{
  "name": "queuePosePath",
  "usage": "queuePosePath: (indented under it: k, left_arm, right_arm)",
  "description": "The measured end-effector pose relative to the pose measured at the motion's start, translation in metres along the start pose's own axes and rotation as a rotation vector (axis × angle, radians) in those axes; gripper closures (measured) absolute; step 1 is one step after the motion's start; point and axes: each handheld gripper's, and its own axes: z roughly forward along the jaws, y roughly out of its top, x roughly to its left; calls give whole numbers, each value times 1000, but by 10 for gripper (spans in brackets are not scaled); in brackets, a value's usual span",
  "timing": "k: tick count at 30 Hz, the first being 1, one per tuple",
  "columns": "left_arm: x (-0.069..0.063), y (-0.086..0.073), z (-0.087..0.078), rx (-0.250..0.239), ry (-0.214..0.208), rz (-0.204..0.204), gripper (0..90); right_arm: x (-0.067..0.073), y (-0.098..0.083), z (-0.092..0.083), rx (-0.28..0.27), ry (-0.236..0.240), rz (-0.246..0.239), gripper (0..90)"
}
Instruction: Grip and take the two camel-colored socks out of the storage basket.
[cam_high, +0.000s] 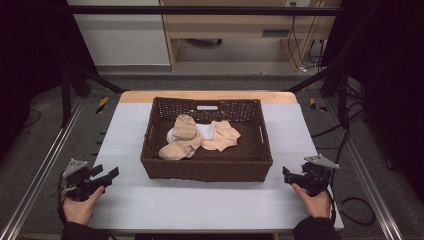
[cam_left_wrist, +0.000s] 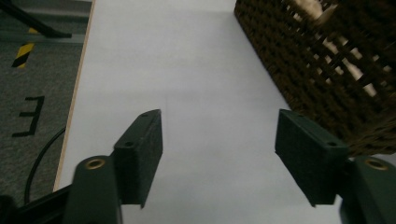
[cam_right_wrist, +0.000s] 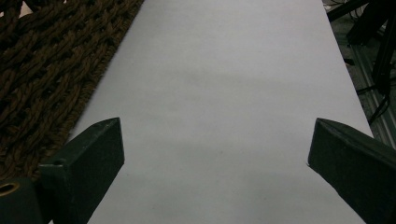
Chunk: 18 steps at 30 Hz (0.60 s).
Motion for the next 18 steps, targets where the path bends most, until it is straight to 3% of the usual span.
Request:
queuePosePath:
  k: [3, 8, 12, 18]
  left_arm:
    - [-3, 3, -3, -10, -13, 1, 358]
    - [-11, 14, -4, -9, -15, 38, 357]
    - [-15, 23, -5, -20, -13, 56, 351]
    - [-20, 37, -7, -40, -32, 60, 363]
  right_arm:
    - [2, 0, -1, -1, 2, -13, 42]
    - [0, 1, -2, -6, -3, 7, 38]
    - [1, 0, -2, -6, -7, -7, 38]
    - [1, 0, -2, -5, -14, -6, 37]
